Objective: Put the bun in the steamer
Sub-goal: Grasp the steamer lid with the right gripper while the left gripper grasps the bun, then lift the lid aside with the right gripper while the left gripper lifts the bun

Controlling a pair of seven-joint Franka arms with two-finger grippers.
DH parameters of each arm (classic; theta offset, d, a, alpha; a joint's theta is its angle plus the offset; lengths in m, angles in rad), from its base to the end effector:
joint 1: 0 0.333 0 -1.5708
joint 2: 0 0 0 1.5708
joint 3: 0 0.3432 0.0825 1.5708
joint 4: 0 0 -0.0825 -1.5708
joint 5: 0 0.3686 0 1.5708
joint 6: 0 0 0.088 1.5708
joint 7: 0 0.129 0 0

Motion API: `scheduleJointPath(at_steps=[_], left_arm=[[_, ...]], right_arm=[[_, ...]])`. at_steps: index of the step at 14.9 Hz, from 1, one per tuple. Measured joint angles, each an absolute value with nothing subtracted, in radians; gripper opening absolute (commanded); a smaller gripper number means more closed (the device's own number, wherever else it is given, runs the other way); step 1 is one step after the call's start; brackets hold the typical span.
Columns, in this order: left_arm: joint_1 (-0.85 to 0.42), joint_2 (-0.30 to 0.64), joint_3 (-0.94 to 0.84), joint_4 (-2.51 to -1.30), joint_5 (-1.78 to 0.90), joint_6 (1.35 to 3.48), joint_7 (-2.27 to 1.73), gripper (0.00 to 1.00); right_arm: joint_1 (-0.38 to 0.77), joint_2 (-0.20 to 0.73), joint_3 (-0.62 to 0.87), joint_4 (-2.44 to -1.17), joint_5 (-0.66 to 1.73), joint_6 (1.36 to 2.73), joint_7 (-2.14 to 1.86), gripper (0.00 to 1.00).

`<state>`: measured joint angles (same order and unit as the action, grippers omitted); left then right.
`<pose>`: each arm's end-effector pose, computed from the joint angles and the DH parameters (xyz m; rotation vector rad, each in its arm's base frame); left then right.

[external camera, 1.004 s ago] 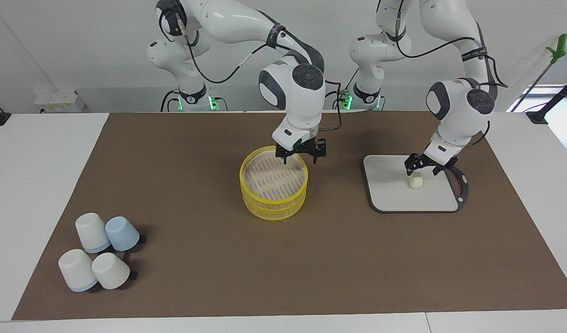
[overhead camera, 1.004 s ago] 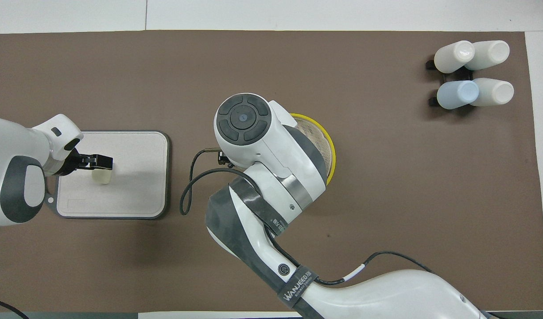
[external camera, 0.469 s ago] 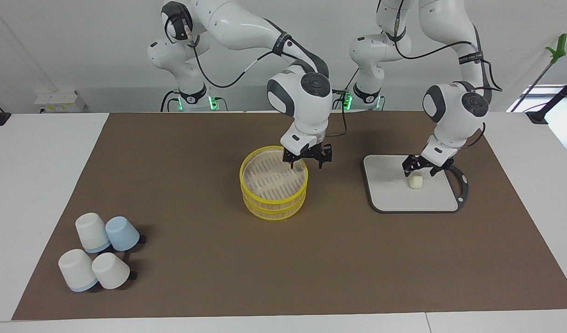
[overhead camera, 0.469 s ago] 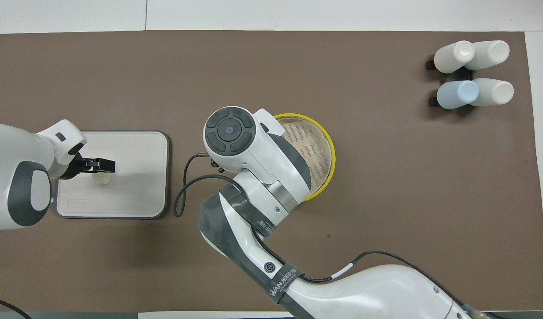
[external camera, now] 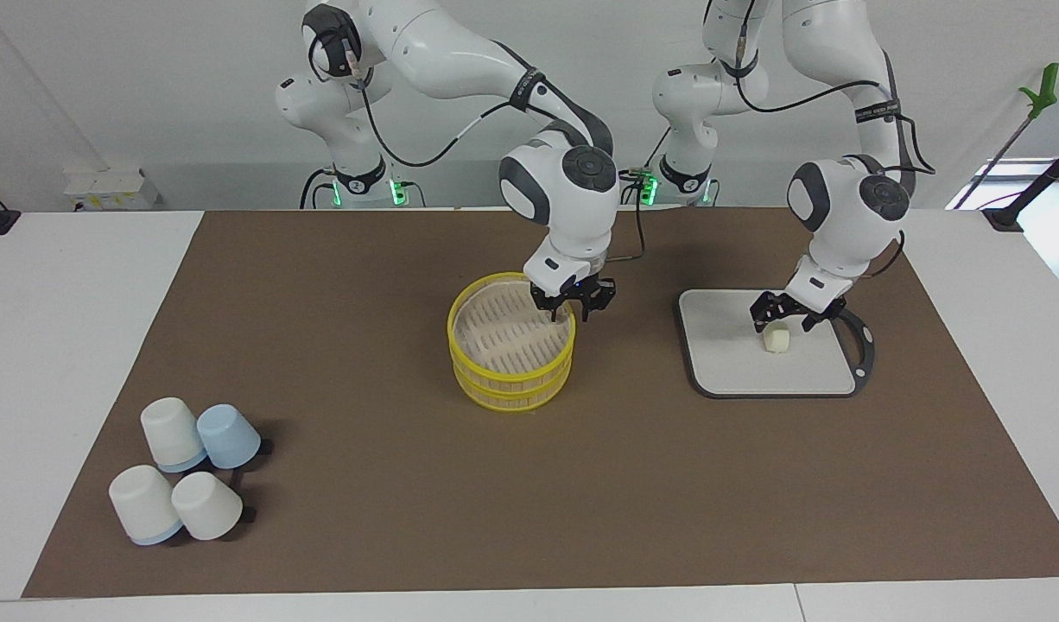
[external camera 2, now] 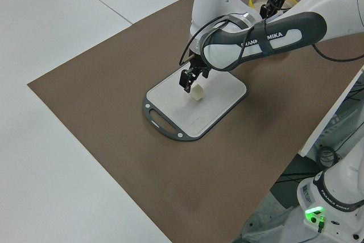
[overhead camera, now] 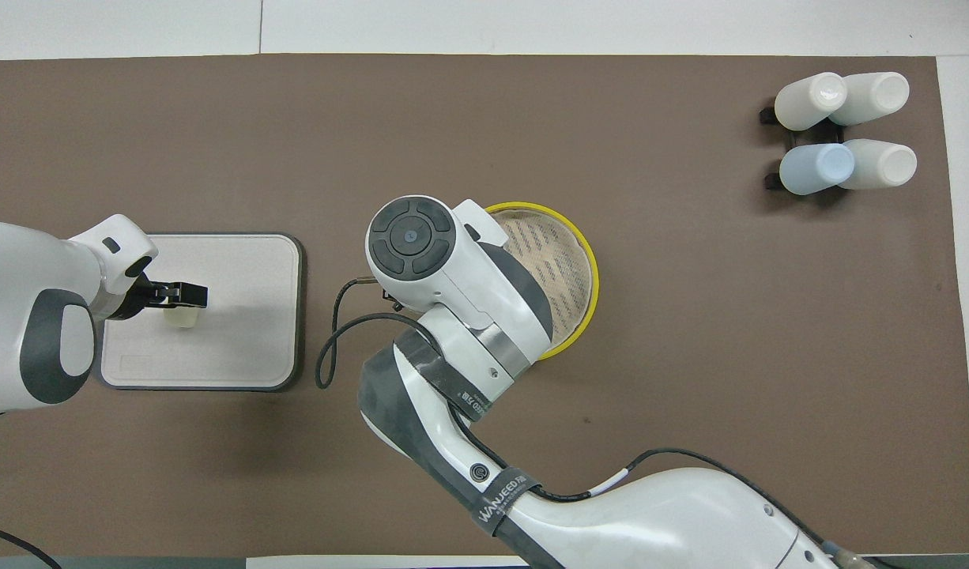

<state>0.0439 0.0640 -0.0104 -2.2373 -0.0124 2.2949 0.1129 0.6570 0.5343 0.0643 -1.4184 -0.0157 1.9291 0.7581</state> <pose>0.5208 0.0170 0.3562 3.1292 -0.1113 -0.0089 0.5346 0.4572 0.3951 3.1389 -0.0623 -0.0454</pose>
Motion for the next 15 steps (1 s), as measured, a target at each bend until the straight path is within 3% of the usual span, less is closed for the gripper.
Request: scheduleJointPath(at_steps=[9, 13, 15], left_arm=[[0.048, 0.073, -0.008, -2.266, -0.012, 2.329, 0.113, 0.99], [0.048, 0.088, -0.008, -2.271, -0.012, 2.342, 0.113, 0.84], [0.048, 0.09, -0.008, -2.271, -0.012, 2.342, 0.113, 0.69]], right_arm=[[0.659, 0.521, 0.06, -1.362, -0.033, 1.87, 0.76, 0.0], [0.578, 0.444, 0.054, -1.334, -0.017, 1.803, 0.623, 0.0], [0.492, 0.396, 0.052, -1.334, -0.006, 1.756, 0.525, 0.0]])
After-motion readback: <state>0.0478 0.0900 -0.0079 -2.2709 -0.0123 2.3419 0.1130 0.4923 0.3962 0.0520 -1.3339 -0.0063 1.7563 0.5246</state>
